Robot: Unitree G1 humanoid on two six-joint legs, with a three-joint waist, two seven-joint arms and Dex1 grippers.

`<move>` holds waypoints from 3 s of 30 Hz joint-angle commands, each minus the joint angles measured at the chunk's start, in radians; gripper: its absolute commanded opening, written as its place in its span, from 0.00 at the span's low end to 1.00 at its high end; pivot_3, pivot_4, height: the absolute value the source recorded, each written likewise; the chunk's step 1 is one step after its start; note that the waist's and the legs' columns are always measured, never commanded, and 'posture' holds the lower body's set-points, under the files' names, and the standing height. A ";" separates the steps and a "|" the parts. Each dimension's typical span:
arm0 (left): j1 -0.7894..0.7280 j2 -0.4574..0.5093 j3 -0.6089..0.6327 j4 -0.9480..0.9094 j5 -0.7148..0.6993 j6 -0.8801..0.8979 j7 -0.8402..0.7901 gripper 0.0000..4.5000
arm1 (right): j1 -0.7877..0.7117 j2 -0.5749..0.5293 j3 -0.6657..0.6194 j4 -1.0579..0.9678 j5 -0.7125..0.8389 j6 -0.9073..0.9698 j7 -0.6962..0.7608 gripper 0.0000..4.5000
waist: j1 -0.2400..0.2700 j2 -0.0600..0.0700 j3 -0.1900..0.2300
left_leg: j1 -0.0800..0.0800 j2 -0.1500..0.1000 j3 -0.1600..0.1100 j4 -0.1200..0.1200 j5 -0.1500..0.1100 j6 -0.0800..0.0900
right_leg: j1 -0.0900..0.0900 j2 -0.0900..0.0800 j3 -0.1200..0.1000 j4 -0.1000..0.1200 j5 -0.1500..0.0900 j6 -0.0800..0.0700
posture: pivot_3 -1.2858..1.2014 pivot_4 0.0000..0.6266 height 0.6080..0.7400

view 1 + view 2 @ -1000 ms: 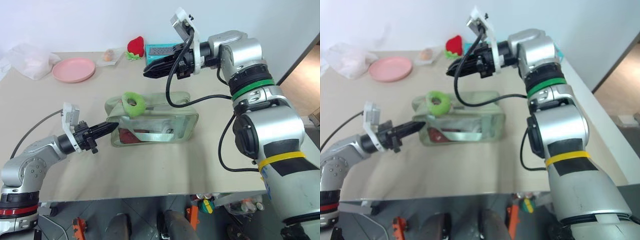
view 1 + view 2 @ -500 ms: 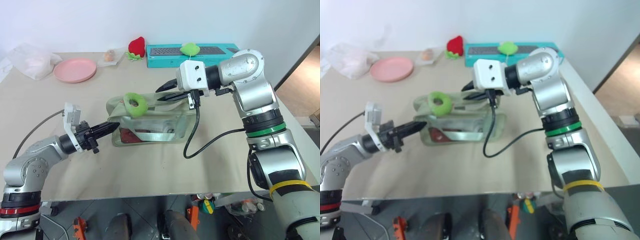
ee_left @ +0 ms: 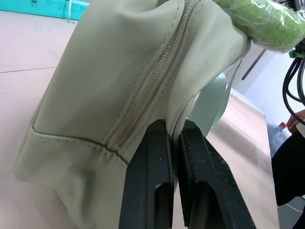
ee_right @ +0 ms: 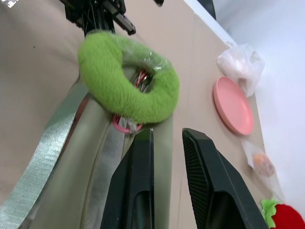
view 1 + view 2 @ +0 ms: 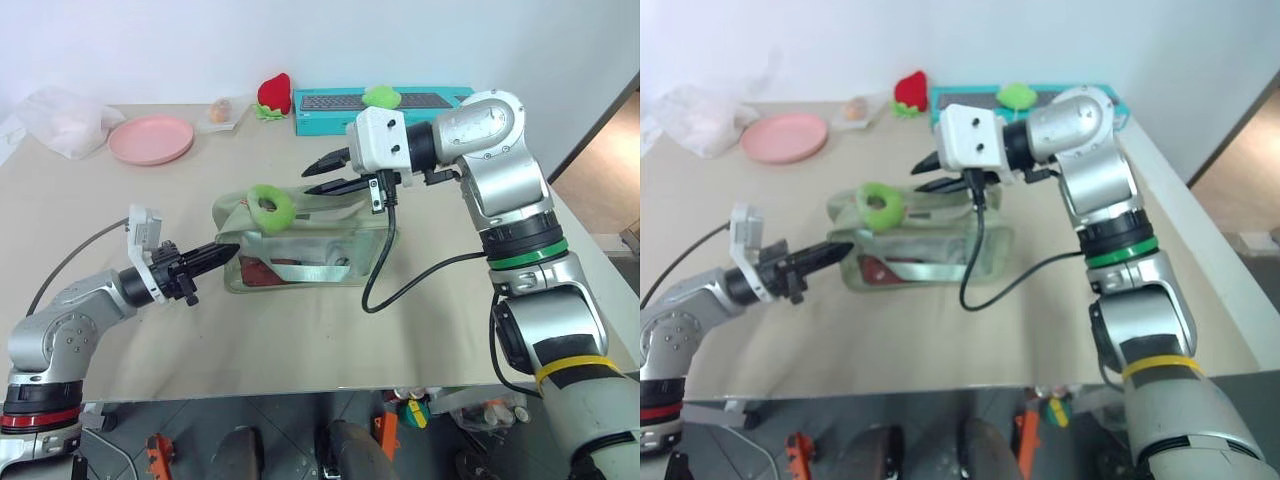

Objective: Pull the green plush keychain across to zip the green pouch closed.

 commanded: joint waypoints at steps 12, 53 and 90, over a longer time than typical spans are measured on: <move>-0.007 -0.002 0.014 -0.036 -0.018 0.001 0.016 0.00 | -0.077 0.020 -0.138 -0.019 0.317 0.574 0.017 0.25 | 0.000 0.000 0.000 | 0.000 0.000 0.000 0.000 0.000 0.000 | 0.000 0.000 0.000 0.000 0.000 0.000 | 0.52 0.24 1.00; 0.012 -0.006 0.021 -0.045 -0.031 0.000 0.028 0.00 | -0.079 -0.006 -0.034 0.033 0.375 0.794 0.136 0.86 | 0.004 -0.001 0.000 | -0.001 0.001 0.000 0.000 -0.001 0.001 | -0.001 0.001 -0.001 0.000 -0.001 -0.001 | 0.52 0.24 1.00; 0.024 -0.029 0.011 -0.060 -0.031 -0.008 0.040 0.00 | -0.291 0.215 0.050 0.468 0.159 0.718 0.140 0.99 | 0.004 -0.001 0.000 | -0.002 0.000 0.000 0.000 -0.001 0.002 | -0.001 0.000 -0.001 0.000 0.000 -0.001 | 0.52 0.24 1.00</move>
